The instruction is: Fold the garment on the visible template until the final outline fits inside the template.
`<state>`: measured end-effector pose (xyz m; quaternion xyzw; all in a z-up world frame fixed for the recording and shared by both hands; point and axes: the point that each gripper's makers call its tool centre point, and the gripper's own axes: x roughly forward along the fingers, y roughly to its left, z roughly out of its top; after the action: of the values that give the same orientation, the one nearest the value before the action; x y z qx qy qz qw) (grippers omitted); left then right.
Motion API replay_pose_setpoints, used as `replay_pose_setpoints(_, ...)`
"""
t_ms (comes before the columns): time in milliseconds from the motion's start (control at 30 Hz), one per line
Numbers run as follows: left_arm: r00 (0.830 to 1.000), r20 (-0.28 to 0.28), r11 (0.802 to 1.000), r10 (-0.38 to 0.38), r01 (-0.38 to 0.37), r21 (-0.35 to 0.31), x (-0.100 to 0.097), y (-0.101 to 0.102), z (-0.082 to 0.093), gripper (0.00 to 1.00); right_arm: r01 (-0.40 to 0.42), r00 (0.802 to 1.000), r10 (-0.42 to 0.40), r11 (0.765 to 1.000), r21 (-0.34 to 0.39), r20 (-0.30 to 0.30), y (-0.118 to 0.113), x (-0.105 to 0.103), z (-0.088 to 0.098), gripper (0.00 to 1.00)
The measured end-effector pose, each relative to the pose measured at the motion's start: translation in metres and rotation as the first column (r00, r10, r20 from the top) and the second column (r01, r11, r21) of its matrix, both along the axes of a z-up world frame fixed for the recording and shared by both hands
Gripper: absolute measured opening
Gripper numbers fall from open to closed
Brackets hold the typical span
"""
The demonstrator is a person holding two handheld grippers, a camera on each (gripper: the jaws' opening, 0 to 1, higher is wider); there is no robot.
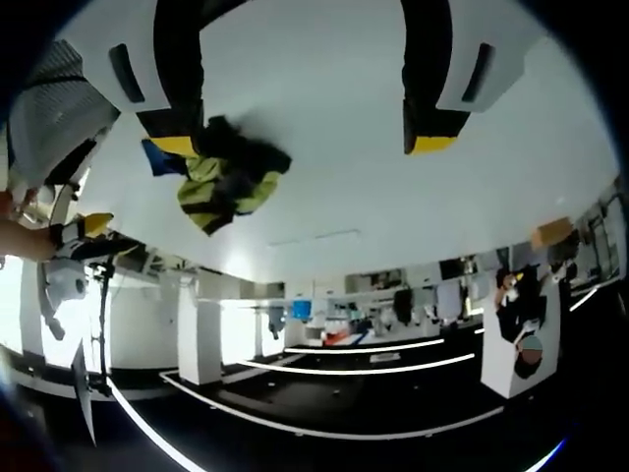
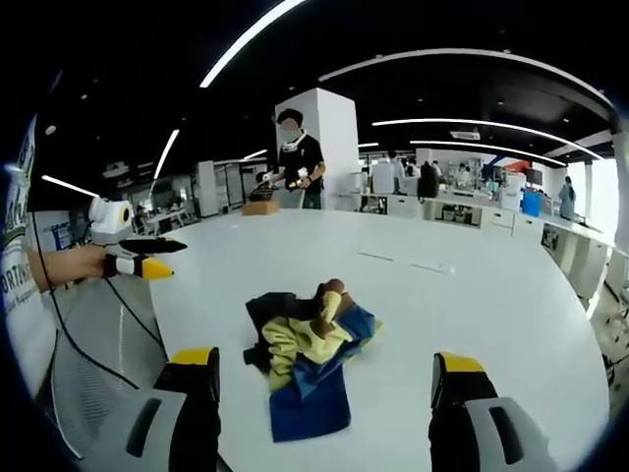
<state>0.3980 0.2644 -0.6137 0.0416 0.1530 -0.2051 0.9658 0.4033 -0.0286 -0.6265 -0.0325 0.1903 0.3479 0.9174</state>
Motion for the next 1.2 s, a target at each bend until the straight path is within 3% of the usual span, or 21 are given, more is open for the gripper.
replay_pose_setpoints(333, 0.997, 0.007, 0.997, -0.081, 0.081, -0.003, 0.008, -0.024, -0.002, 0.68, -0.019, 1.0, 0.019, 1.0, 0.005, 0.007, 0.005, 0.012, -0.003, 0.68)
replay_pose_setpoints(933, 0.978, 0.016, 0.978, -0.209, 0.21, -0.018, 0.029, -0.072, -0.003, 0.45, -0.071, 0.997, 0.072, 0.997, -0.029, 0.018, 0.011, 0.048, -0.012, 0.47)
replay_pose_setpoints(1200, 0.965, -0.001, 0.964, -0.264, 0.264, -0.015, 0.04, -0.088, -0.009, 0.39, -0.087, 0.996, 0.086, 0.996, -0.038, -0.008, 0.013, 0.069, -0.025, 0.42)
